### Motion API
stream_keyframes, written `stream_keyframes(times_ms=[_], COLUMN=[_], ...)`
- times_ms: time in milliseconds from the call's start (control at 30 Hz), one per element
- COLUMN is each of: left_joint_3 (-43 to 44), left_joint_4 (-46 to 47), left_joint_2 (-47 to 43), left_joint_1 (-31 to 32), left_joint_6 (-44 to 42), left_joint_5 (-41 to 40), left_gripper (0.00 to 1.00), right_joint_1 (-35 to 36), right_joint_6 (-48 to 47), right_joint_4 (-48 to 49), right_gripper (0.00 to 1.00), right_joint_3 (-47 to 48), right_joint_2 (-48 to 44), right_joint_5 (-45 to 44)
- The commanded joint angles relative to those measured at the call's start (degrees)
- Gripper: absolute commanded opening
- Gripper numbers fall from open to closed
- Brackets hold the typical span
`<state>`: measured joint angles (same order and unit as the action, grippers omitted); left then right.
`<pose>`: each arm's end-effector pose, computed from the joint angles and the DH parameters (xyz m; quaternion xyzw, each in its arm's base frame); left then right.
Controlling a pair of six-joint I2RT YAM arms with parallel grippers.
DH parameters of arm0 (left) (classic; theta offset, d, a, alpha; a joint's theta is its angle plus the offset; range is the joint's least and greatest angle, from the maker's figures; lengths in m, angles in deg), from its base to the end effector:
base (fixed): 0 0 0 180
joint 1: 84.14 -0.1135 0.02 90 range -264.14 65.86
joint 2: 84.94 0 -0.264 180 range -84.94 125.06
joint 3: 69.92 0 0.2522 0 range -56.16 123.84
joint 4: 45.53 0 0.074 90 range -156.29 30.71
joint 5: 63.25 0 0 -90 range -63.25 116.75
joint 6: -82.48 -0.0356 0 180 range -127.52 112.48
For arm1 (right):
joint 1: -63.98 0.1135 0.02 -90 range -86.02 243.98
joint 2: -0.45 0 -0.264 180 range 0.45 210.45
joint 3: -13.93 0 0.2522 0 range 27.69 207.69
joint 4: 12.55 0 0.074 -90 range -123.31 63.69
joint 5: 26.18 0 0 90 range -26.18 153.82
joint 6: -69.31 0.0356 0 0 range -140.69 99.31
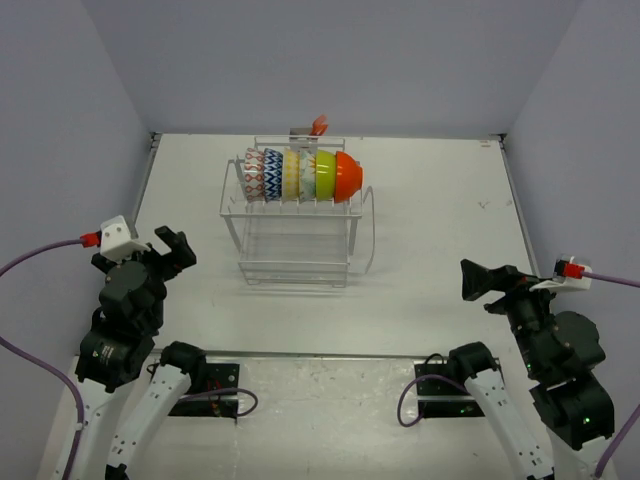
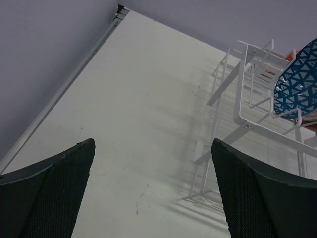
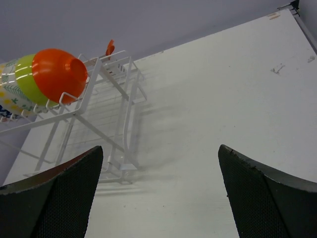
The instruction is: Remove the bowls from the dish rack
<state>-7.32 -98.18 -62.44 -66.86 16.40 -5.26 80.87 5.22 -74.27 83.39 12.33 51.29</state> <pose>0.0731 -0.0030 0.3543 -0.2156 0.7387 -0.0102 0.6386 0.0073 -0.0058 0.3729 0.1313 0.7197 0.1726 0.6595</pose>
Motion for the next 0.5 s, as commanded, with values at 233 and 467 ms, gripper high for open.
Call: stream_keyframes(times_ms=[233,467], left_joint_3=[2.04,16.26], left_joint_4=[-0.13,3.3], left_joint_2=[0.96,15.88], left_joint_1=[0.12,0.12], left_joint_6=[1.38,4.99], left_joint_5=[0.71,19.69], left_gripper=[1.0,1.0], right_joint_1=[0.17,0.17], right_joint_6=[-0.95,-1.74], right_joint_4=[6.21,8.68], right_gripper=[0.99,0.99], right_joint_3=[-2.61,-3.49], right_joint_2=[-3.97,-1.25], right_joint_5=[5.21,11.03])
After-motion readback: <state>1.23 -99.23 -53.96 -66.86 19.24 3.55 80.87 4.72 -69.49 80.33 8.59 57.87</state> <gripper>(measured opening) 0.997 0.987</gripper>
